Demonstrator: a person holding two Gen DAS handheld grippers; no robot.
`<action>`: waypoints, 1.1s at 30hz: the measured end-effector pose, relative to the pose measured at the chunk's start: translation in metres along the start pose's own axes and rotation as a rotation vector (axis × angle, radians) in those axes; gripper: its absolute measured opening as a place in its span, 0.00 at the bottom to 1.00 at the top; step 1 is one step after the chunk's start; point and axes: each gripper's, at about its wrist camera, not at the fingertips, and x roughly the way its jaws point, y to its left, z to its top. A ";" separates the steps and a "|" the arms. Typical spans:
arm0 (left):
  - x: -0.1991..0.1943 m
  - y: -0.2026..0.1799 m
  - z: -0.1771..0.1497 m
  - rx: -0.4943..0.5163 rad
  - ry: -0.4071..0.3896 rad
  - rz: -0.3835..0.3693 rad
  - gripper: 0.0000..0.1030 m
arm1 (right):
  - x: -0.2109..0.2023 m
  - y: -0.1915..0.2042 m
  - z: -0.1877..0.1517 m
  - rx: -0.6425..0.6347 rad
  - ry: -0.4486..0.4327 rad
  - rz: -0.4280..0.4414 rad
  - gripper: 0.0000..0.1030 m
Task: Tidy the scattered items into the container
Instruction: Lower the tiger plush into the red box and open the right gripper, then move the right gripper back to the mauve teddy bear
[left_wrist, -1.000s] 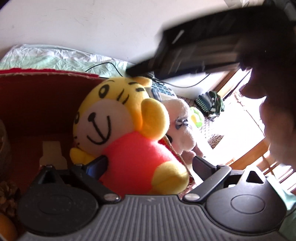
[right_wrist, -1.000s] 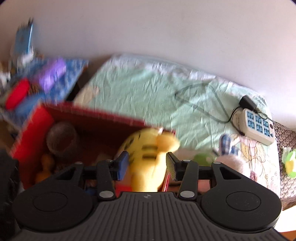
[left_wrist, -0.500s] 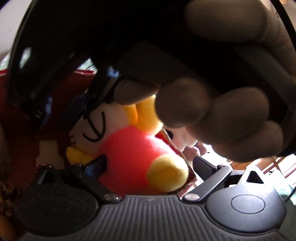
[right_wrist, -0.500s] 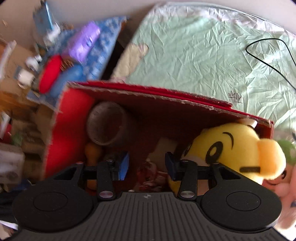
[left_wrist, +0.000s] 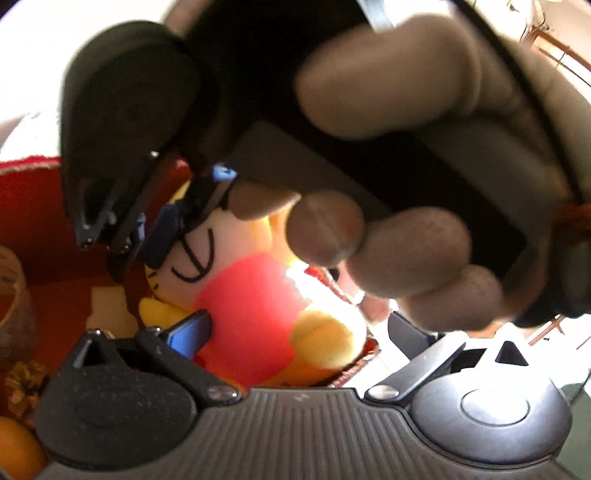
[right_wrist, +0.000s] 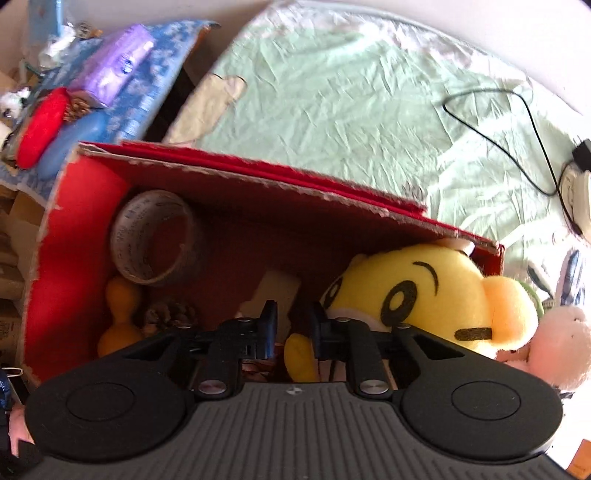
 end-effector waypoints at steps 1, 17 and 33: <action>-0.004 0.000 0.000 -0.004 -0.004 0.003 0.97 | -0.003 0.000 -0.001 -0.003 -0.010 0.013 0.25; -0.054 -0.007 0.002 -0.031 -0.064 -0.038 0.97 | -0.065 -0.038 -0.019 0.058 -0.196 0.213 0.35; -0.020 -0.043 0.036 0.007 -0.102 0.154 0.97 | -0.114 -0.102 -0.089 0.147 -0.378 0.221 0.35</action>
